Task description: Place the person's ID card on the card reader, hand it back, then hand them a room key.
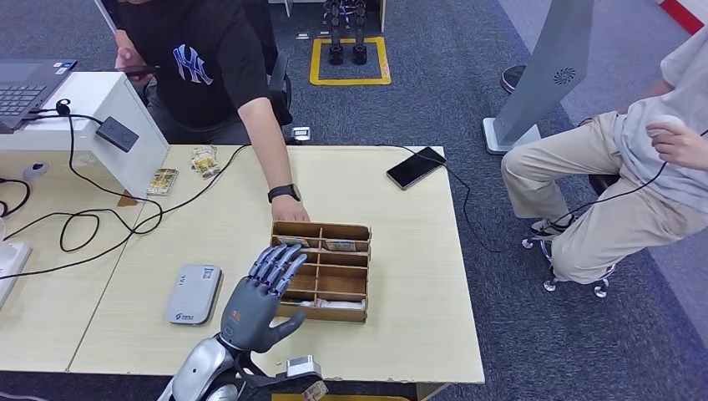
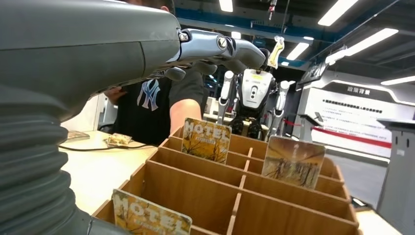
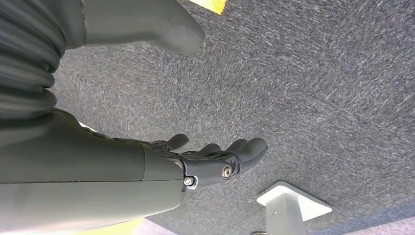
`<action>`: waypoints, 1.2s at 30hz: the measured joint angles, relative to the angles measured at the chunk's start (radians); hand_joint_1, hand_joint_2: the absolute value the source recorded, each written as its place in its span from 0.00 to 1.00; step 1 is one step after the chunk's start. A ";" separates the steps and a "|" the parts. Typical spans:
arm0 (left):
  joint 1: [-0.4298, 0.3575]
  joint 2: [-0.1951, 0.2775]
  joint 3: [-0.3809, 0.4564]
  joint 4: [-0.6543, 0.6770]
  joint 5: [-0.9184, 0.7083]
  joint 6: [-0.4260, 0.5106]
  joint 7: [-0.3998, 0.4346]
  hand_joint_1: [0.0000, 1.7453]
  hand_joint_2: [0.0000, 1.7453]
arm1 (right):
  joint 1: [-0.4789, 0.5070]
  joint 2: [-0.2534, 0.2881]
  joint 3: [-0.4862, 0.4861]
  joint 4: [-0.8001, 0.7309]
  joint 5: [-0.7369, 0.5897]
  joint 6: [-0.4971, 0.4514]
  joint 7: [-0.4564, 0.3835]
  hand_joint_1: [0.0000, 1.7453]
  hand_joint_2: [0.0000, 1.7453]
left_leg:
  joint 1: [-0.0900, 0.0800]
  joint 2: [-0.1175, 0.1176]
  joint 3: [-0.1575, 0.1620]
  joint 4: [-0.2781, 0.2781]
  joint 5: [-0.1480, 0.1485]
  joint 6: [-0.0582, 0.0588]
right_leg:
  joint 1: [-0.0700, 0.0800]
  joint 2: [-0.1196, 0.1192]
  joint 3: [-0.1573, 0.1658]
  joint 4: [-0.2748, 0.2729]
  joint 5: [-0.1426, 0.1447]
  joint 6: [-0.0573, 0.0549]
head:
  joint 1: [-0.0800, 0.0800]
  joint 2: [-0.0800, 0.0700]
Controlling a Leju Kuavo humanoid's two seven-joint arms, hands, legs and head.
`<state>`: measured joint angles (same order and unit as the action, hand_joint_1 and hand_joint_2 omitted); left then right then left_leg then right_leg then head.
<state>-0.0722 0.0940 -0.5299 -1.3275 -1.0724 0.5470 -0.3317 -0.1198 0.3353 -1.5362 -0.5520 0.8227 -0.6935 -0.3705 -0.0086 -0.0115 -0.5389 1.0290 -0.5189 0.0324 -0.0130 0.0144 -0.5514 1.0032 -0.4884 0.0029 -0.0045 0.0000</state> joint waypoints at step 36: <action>-0.041 0.009 0.000 0.095 -0.156 -0.005 0.135 0.00 1.00 | 0.000 0.000 0.000 0.000 0.001 0.000 0.010 0.00 1.00 | 0.000 0.000 0.000 0.000 0.000 0.000 | 0.000 0.000 0.000 0.000 0.000 0.000 | 0.000 0.000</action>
<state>-0.1127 0.1035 -0.5302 -1.2328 -1.2288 0.5424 -0.1971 -0.1198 0.3353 -1.5363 -0.5524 0.8240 -0.6935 -0.3600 -0.0086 -0.0115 -0.5389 1.0290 -0.5189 0.0324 -0.0130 0.0145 -0.5515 1.0032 -0.4884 0.0029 -0.0046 0.0000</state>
